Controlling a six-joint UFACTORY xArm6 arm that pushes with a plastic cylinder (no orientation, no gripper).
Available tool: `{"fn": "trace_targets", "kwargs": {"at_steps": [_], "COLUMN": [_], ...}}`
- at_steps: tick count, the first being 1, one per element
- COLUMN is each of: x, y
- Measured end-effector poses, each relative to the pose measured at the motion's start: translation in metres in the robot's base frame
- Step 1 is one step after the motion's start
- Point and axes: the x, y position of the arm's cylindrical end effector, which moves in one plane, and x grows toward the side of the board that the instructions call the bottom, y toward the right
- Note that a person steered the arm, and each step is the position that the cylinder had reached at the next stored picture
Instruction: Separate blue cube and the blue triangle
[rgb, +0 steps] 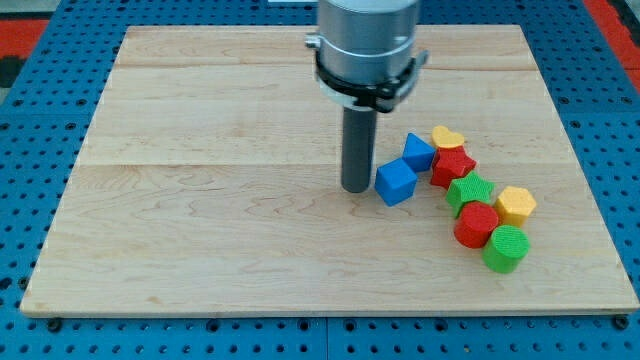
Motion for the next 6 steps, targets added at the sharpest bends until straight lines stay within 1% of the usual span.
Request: {"fn": "trace_targets", "kwargs": {"at_steps": [1,2,3,4,5,6], "x": [-0.027,-0.031,0.022,-0.003,-0.056,-0.080], "y": [-0.027,0.012,0.064,-0.017,-0.042,-0.031]}}
